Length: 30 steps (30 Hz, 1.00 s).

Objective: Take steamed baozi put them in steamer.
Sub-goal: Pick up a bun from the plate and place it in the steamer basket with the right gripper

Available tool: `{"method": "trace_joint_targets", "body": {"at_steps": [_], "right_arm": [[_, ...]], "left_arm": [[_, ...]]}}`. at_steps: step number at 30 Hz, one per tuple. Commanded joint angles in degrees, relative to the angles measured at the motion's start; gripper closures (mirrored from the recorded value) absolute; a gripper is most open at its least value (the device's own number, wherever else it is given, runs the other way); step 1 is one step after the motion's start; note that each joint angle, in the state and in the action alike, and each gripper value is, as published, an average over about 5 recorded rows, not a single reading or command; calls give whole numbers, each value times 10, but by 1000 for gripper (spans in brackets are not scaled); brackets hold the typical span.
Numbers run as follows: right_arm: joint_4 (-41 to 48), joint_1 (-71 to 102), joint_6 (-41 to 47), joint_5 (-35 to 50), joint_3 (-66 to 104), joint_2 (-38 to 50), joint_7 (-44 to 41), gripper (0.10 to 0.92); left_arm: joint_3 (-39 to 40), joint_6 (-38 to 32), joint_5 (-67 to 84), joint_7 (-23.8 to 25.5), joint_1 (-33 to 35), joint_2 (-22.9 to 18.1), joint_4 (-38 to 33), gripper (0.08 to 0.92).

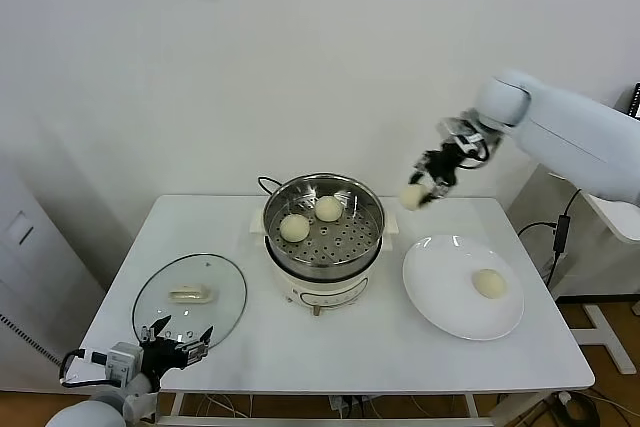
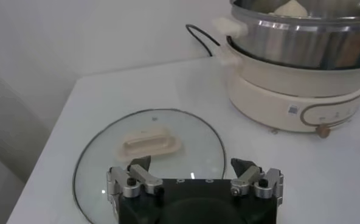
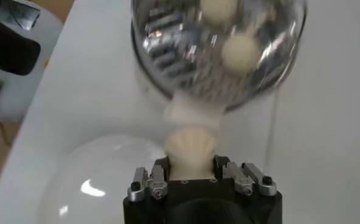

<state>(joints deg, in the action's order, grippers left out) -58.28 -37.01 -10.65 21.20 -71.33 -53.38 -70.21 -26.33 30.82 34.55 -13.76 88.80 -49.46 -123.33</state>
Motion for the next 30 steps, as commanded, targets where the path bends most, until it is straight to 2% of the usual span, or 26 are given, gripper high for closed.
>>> {"method": "trace_joint_targets", "body": {"at_steps": [1, 13, 22, 30], "right_arm": [[-25, 13, -209, -62, 28, -144, 15, 564], [-122, 51, -346, -225, 31, -145, 28, 558], [-112, 100, -392, -349, 72, -155, 19, 558], [-92, 136, -394, -388, 91, -179, 15, 558]], "left_arm": [[-1, 0, 5, -1, -1, 4, 0, 177], [-2, -3, 7, 0, 2, 6, 0, 177], [-2, -2, 7, -1, 2, 6, -4, 177], [-5, -2, 7, -1, 4, 6, -5, 177]]}}
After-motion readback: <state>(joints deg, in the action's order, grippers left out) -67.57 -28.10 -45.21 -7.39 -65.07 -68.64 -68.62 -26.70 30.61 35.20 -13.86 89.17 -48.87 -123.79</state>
